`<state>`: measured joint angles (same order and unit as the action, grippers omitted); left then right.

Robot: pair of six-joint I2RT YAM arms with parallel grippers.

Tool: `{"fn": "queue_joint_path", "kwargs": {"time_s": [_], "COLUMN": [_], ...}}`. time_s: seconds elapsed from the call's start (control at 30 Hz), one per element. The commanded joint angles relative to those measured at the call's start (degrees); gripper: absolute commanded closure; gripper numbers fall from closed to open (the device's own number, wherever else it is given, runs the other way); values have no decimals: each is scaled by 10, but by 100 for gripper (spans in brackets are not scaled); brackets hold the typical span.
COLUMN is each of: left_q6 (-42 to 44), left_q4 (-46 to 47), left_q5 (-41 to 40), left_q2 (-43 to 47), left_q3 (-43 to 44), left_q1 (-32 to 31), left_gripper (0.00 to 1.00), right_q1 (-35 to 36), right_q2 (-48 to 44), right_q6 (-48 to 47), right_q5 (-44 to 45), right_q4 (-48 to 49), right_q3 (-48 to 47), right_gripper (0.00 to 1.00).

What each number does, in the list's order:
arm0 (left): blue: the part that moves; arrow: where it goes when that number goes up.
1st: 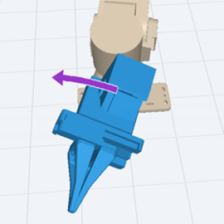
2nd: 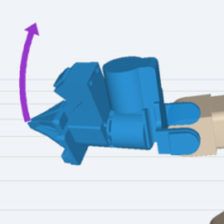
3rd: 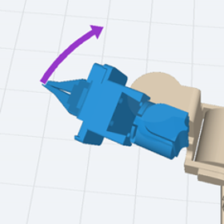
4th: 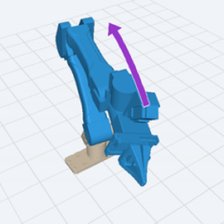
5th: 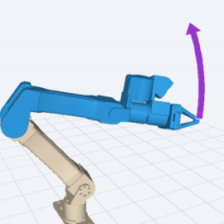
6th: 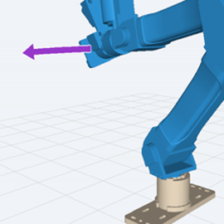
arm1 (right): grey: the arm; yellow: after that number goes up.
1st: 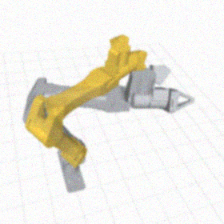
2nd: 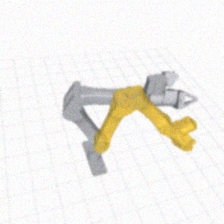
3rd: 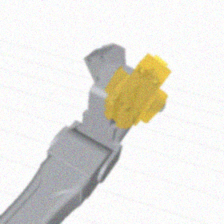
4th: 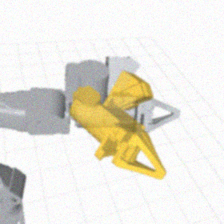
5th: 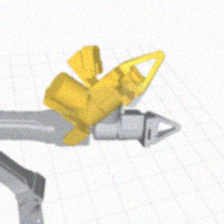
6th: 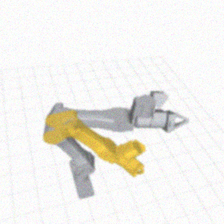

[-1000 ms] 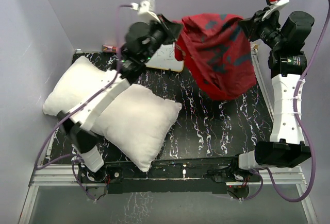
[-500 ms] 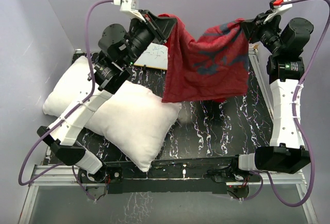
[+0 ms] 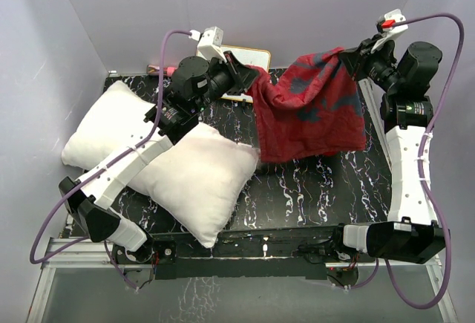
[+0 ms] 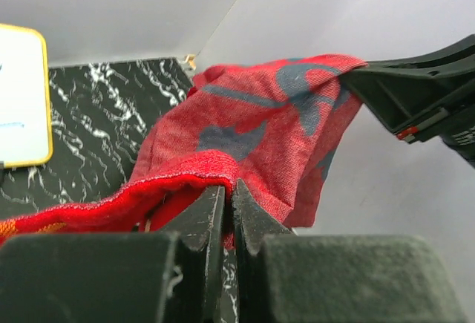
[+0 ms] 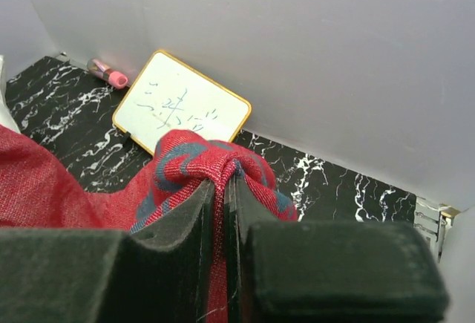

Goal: Put the pillow into the pillowcase

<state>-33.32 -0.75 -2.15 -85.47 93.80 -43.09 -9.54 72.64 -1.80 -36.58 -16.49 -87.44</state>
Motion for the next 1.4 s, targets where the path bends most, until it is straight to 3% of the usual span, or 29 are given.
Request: {"fn": "queue_joint_path", "kwargs": {"time_s": [0.0, 0.13, 0.23, 0.37, 0.5, 0.6, 0.7, 0.9, 1.03, 1.1, 1.13, 1.23, 1.27, 1.3, 1.37], "left_q6": [-19, 2, 27, 59, 40, 11, -12, -80, -138, -156, -161, -175, -171, -150, -78], "left_q4": [-8, 4, 33, 66, 96, 156, 207, 243, 215, 188, 165, 83, 41, 1, -88], "left_q5": [5, 1, 3, 52, 115, 135, 135, 120, 95, 72, 60, 57, 62, 69, 43], "left_q2": [38, 55, 60, 14, -62, -91, -111, -203, -291, -327, -345, -416, -441, -463, -489], "left_q3": [-13, -3, 45, 210, 389, 448, 453, 456, 417, 376, 361, 368, 392, 425, 495], "left_q1": [-1, -2, -2, -1, -2, -2, -2, -9, -15, -20, -23, -29, -31, -33, -39], "left_gripper": [100, 100, 100, 100, 100, 100, 100, 100, 100, 100, 88, 29, 15, 5, 3], "right_q1": [-3, 6, 65, 185, 229, 232, 232, 171, 46, -18, -51, -134, -153, -161, -163], "right_q2": [-27, -11, -4, 38, 79, 80, 60, -11, -29, -22, -4, 21, 19, 14, 9], "right_q6": [-39, -69, -54, 29, 179, 212, 200, 201, 162, 119, 92, 6, -25, -55, -115], "right_q5": [-10, -80, -112, -126, -153, -138, -107, 68, 120, 143, 147, 105, 81, 68, 27], "right_q4": [22, -27, -30, 16, 124, 146, 119, 29, -38, -78, -110, -172, -183, -189, -213], "right_q3": [20, 14, -13, -105, -202, -230, -219, -76, 39, 80, 87, 83, 81, 77, 55], "right_gripper": [89, 89, 89, 89, 89, 89, 89, 89, 88, 80, 70, 39, 30, 19, 4]}}
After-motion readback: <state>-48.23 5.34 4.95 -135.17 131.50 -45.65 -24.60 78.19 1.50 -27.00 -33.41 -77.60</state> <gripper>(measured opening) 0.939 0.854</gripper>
